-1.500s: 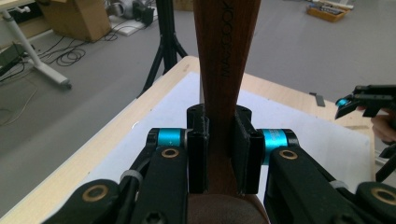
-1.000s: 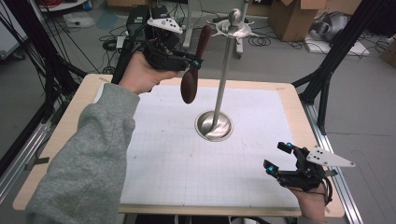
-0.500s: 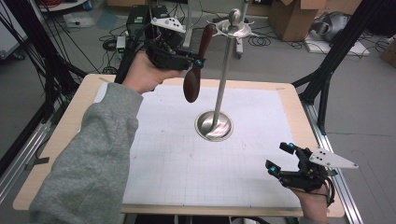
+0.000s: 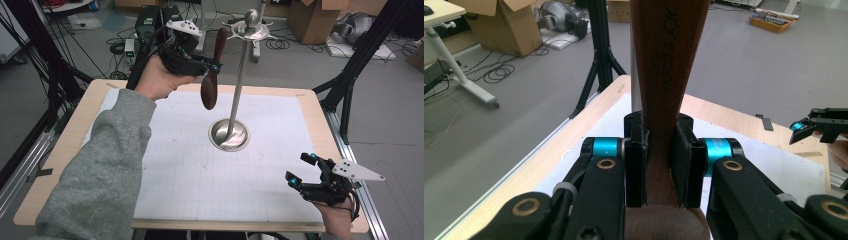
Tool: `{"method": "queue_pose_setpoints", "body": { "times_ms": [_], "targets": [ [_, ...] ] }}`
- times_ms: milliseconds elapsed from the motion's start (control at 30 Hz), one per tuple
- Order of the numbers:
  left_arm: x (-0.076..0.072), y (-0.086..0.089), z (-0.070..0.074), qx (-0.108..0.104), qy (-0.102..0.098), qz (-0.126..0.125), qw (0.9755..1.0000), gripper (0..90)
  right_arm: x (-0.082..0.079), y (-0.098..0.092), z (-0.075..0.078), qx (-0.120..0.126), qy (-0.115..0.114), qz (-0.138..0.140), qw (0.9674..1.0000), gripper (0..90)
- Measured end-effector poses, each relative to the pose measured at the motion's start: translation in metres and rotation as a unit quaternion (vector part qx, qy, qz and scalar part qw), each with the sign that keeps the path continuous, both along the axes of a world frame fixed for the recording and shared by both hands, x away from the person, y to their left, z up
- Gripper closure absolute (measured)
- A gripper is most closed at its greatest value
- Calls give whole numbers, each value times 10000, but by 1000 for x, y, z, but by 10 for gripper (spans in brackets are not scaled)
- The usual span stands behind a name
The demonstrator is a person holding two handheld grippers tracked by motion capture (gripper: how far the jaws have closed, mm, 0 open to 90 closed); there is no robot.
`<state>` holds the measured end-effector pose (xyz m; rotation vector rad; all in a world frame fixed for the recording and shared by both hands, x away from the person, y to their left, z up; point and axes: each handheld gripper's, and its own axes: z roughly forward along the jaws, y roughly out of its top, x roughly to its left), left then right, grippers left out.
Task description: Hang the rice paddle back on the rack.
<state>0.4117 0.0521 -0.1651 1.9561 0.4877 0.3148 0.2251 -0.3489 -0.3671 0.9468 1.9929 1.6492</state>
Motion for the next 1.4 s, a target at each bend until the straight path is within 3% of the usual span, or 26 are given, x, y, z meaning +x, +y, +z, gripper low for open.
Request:
{"method": "queue_pose_setpoints", "body": {
  "times_ms": [1400],
  "targets": [
    [7,-11,-6,20,140,68,9999,777,1,-1,-1,-6,0,9,10000,117]
  ]
}}
